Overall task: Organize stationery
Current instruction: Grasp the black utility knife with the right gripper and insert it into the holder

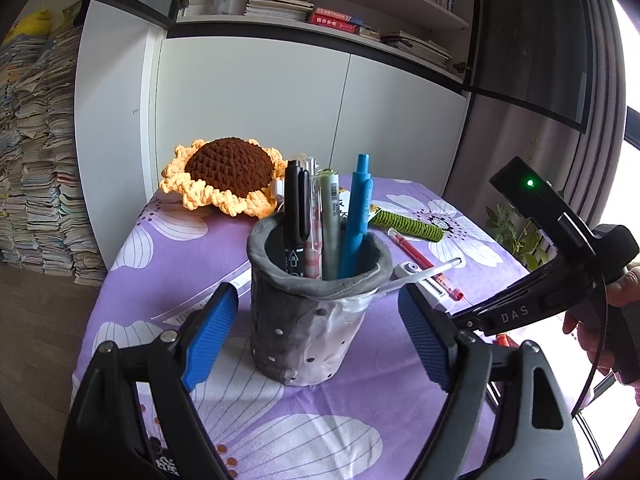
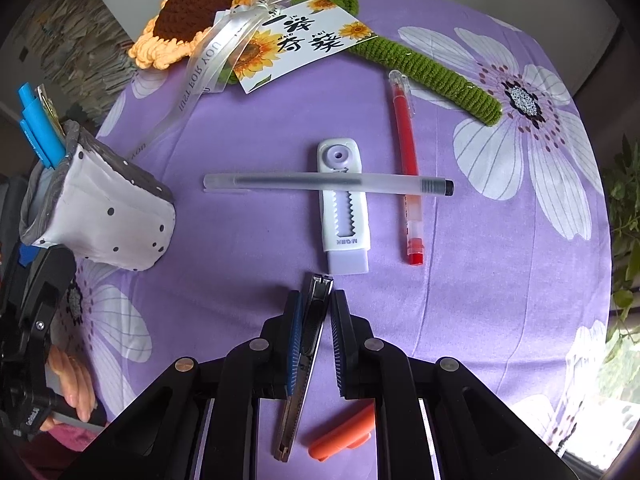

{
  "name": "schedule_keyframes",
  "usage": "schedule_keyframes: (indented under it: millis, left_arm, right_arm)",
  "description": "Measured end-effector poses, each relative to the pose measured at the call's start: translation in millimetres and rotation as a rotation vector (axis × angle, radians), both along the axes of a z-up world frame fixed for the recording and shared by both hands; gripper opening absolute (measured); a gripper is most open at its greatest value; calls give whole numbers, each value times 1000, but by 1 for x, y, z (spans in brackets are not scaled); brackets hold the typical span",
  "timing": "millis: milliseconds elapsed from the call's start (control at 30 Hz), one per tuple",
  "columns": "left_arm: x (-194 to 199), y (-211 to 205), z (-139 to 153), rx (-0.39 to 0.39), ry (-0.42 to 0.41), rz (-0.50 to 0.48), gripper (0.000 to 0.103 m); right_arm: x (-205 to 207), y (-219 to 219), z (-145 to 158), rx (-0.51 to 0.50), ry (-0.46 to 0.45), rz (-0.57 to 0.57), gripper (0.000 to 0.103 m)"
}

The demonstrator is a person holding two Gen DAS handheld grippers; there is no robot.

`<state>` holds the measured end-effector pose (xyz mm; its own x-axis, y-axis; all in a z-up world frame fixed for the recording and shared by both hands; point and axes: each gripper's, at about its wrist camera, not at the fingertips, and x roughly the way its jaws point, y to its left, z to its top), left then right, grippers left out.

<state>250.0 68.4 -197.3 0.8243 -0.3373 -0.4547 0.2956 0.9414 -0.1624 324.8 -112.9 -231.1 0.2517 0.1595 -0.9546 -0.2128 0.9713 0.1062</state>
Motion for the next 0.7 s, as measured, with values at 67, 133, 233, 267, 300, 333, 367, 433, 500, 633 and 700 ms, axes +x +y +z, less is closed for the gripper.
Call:
schedule_keyframes:
  millis: [67,133,233,267,300,333,367,433,500,633,700]
  left_arm:
    - [4,-3,-1,19,6,20,81]
    - [12,-5,-2,49,19,43,80]
    - [17,-8,-1,75,2,61,79]
    - [17,-8,0,76,-3,59,75]
    - [18,-8,0,71,-1,49,70]
    - [19,-8,0,68,1,43,69]
    - [18,-7,0,70,-2,43,69]
    - [17,-7,-1,72,-6,40,69]
    - [15,-10,-1,83,-11,36,69]
    - [12,-11,-1,76,-9,15,69]
    - [12,-10,-1,68,-5,13,69]
  right_arm:
    - [0,-1,0,0,-1,1,13]
    - [-1,-1,0,1,-3,1,13]
    - [1,1,1,6,-9,2,13]
    - [0,0,1,9,-11,2,13]
    - [-1,-2,1,12,-14,3,13]
    - [-1,-3,1,14,-18,5,13]
    - [-1,-3,1,16,-24,9,13]
    - [-1,-3,1,16,-34,18,13]
    - [-2,-3,1,25,-35,16,13]
    - [-9,-4,14,68,-68,35,12]
    - [-16,-5,29,85,-107,47,12]
